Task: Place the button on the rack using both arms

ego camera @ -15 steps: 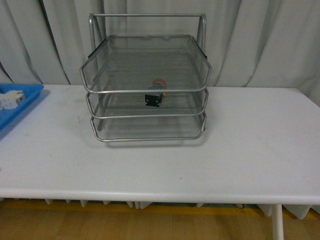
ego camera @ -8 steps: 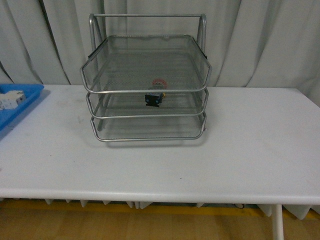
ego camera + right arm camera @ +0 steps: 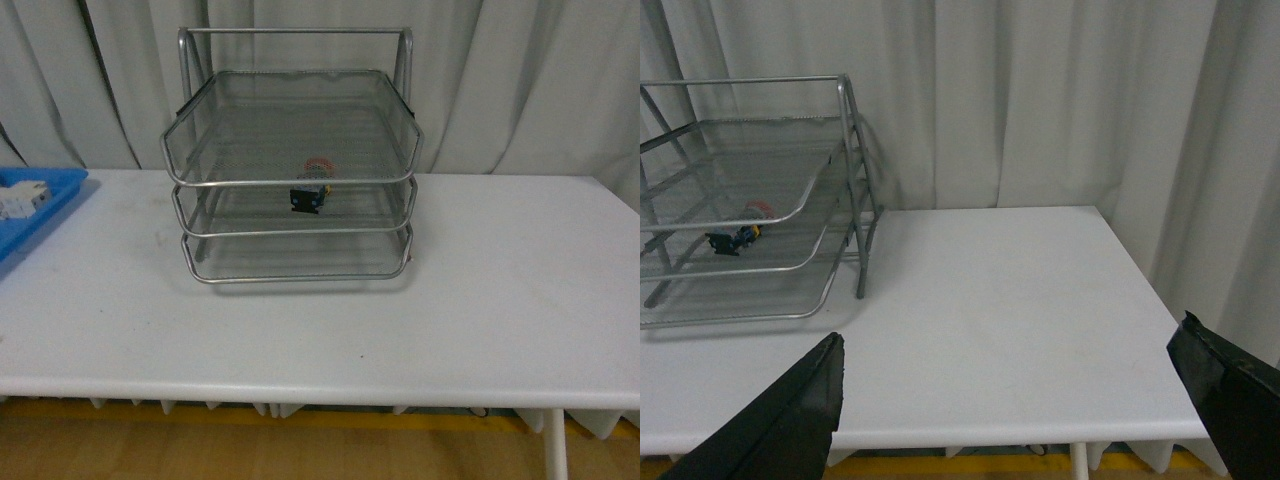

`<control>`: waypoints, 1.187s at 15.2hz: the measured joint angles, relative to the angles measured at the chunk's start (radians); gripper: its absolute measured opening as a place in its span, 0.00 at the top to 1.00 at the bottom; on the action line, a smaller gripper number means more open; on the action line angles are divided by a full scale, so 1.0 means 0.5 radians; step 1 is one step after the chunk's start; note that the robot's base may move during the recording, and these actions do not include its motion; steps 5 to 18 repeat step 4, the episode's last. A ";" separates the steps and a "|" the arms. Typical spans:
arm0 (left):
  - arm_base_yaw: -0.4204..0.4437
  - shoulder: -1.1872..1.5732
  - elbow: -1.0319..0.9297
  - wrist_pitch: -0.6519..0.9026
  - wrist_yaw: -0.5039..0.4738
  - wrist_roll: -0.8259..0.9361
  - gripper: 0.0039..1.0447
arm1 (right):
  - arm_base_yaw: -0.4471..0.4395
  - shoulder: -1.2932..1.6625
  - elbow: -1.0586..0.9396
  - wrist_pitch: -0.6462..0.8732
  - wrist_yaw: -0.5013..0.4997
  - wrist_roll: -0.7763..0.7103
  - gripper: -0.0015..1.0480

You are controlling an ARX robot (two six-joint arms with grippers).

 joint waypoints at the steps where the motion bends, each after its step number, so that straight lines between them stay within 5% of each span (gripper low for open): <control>1: 0.000 0.000 0.000 0.000 0.000 0.000 0.06 | 0.000 0.000 0.000 0.000 0.000 -0.001 0.07; 18: 0.000 0.000 0.000 0.000 0.000 0.000 0.06 | 0.000 0.000 0.000 0.000 0.000 -0.001 0.06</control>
